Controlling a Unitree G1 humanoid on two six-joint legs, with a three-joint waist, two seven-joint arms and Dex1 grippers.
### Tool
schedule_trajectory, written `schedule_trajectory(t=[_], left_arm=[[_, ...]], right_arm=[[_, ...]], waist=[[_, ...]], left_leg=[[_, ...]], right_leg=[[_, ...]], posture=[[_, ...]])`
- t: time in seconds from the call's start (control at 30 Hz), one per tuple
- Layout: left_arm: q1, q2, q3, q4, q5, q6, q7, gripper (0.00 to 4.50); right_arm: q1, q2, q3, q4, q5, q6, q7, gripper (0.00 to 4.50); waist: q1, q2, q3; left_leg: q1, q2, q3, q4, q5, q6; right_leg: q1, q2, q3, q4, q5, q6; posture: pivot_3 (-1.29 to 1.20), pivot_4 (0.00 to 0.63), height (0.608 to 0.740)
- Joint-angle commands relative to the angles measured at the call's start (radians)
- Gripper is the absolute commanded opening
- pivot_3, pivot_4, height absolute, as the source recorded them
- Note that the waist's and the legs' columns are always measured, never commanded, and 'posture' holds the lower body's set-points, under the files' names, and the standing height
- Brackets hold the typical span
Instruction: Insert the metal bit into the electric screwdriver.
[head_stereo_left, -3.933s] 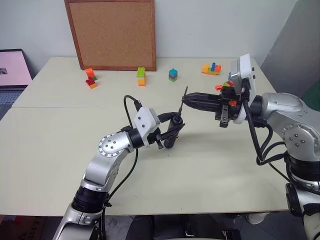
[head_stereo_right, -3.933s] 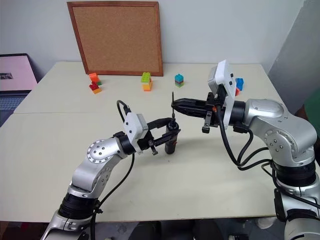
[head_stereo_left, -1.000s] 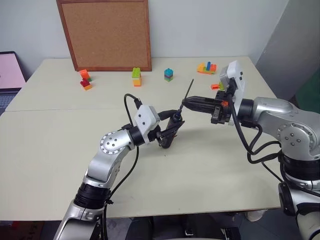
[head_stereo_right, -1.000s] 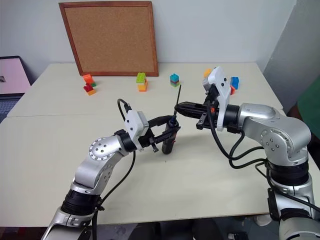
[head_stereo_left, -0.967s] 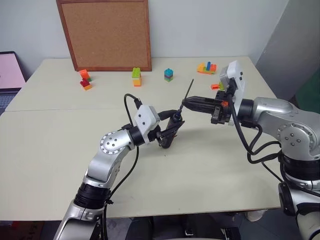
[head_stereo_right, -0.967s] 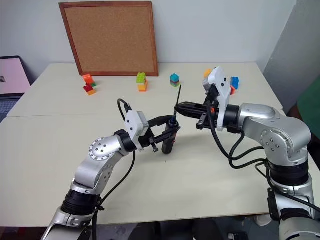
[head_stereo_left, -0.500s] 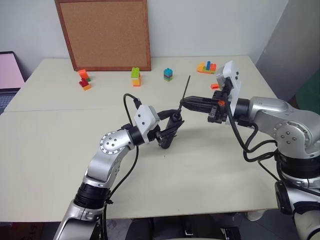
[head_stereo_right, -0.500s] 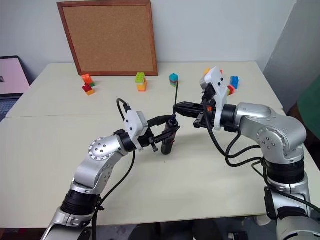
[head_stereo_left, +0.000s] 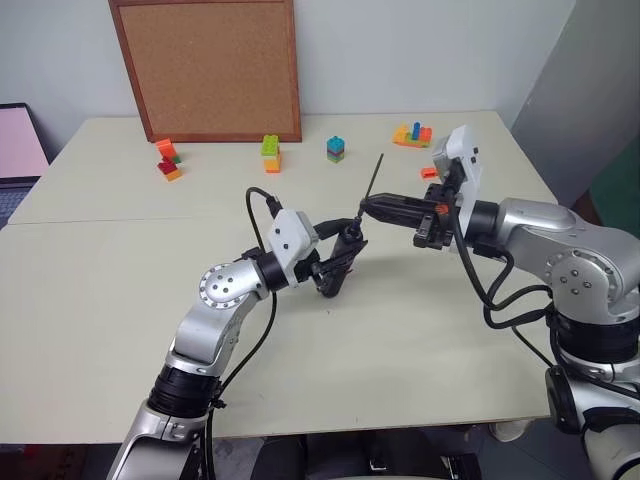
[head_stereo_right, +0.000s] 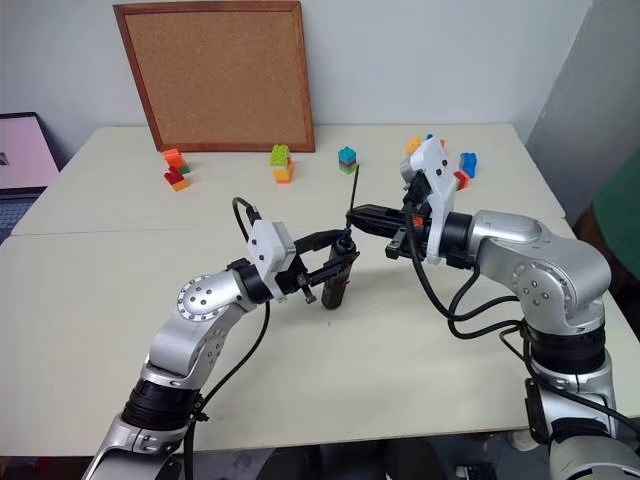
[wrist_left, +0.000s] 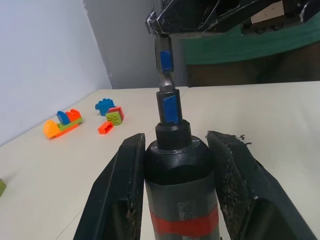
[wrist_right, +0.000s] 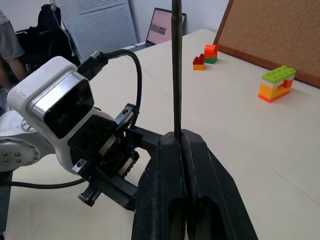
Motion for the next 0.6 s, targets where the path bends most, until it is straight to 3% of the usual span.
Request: schedule_trajectory(t=[0.03, 0.43, 0.6], left_arm=[[-0.004, 0.017, 0.069, 0.003, 0.036, -0.004, 0.068, 1.58], [0.003, 0.024, 0.056, -0.009, 0.045, 0.0, 0.059, 1.58], [0.005, 0.025, 0.049, -0.013, 0.045, 0.003, 0.055, 1.58]], right_arm=[[0.053, 0.033, 0.112, -0.034, 0.023, 0.042, 0.015, 0.0], [0.039, 0.02, 0.137, -0.063, -0.016, 0.01, 0.034, 0.0], [0.015, 0.011, 0.115, -0.081, -0.017, -0.019, 0.038, 0.97]], waist=[[0.0, 0.0, 0.0], [0.0, 0.0, 0.0], [0.0, 0.0, 0.0]], left_leg=[[0.0, 0.0, 0.0, 0.0, 0.0, 0.0], [0.0, 0.0, 0.0, 0.0, 0.0, 0.0], [0.0, 0.0, 0.0, 0.0, 0.0, 0.0]], right_leg=[[0.0, 0.0, 0.0, 0.0, 0.0, 0.0], [0.0, 0.0, 0.0, 0.0, 0.0, 0.0], [-0.001, 0.0, 0.0, 0.0, 0.0, 0.0]], posture=[[0.0, 0.15, 0.74], [0.0, 0.15, 0.74], [0.0, 0.15, 0.74]])
